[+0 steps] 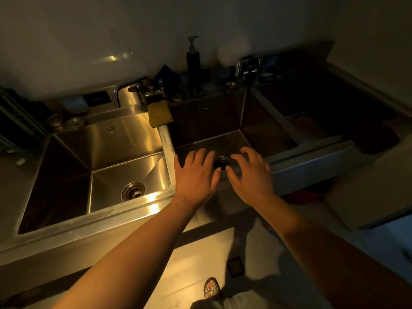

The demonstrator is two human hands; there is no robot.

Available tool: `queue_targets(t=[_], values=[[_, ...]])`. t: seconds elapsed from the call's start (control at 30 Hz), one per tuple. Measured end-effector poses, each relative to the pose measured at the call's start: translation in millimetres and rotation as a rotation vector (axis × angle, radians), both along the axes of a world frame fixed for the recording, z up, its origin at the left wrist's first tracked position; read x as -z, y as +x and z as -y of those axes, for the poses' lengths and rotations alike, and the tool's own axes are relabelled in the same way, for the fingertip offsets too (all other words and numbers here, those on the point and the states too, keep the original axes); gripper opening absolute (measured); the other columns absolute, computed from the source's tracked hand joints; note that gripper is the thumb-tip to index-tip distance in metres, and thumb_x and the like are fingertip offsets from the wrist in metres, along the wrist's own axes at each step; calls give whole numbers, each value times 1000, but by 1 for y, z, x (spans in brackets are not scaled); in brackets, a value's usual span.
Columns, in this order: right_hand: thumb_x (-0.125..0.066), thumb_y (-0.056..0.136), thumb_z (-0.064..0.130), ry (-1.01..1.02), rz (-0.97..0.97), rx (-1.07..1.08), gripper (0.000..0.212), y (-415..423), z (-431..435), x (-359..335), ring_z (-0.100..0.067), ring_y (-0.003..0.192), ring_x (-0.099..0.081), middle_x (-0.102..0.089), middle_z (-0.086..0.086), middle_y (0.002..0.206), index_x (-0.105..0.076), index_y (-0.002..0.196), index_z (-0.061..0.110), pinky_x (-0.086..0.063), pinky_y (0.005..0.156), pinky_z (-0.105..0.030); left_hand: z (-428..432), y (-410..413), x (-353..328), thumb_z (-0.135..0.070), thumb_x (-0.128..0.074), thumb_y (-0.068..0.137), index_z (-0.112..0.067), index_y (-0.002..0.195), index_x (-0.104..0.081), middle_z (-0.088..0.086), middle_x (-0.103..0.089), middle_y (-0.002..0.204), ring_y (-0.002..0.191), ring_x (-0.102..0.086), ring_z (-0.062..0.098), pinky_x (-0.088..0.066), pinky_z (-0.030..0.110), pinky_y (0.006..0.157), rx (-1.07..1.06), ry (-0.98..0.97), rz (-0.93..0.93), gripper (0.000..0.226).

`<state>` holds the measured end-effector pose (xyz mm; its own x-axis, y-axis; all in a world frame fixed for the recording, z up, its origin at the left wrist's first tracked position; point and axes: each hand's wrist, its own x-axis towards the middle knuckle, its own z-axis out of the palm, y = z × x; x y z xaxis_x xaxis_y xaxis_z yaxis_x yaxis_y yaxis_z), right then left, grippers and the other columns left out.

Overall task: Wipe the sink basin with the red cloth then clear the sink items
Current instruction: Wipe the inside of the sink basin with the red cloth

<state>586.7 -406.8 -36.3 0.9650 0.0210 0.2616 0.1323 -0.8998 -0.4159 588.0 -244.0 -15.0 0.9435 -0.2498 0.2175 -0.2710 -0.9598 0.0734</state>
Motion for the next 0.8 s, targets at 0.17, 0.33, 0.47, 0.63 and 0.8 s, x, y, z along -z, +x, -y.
queue_targets(t=[0.17,0.33,0.47,0.63,0.8], values=[[-51,89,43,8,-9,71,41,33,-1,1,-26,129,-39,-43,-8,138,-55,124,21,-36,97,-48,4,43,3,-52,-28,94,-26,143,-31,2,-36,146,134,-32,24,-16,59,109,40,9,-9,56],[-47,91,45,10,-33,137,43,54,14,-2,-24,133,-34,-38,-6,142,-52,128,22,-35,102,-51,24,69,4,-54,-25,91,-27,141,-34,3,-40,144,132,-36,26,-19,63,106,102,-16,-2,58],[-44,92,47,3,-39,188,44,59,37,-4,-22,133,-33,-37,-5,142,-51,128,23,-33,102,-49,46,82,2,-56,-18,90,-28,141,-31,3,-38,145,133,-34,26,-17,65,106,152,-17,-25,60],[-44,92,48,0,-23,235,44,63,72,-4,-23,129,-38,-40,-6,140,-53,127,22,-34,99,-46,78,94,2,-54,-25,93,-29,144,-28,2,-34,148,137,-28,25,-14,65,107,201,6,-33,57],[-41,92,49,-31,-36,253,44,75,120,-4,-23,129,-37,-37,-7,142,-50,127,23,-35,99,-46,130,107,2,-52,-31,95,-29,145,-26,1,-32,149,138,-26,24,-12,64,108,235,22,-33,56]])
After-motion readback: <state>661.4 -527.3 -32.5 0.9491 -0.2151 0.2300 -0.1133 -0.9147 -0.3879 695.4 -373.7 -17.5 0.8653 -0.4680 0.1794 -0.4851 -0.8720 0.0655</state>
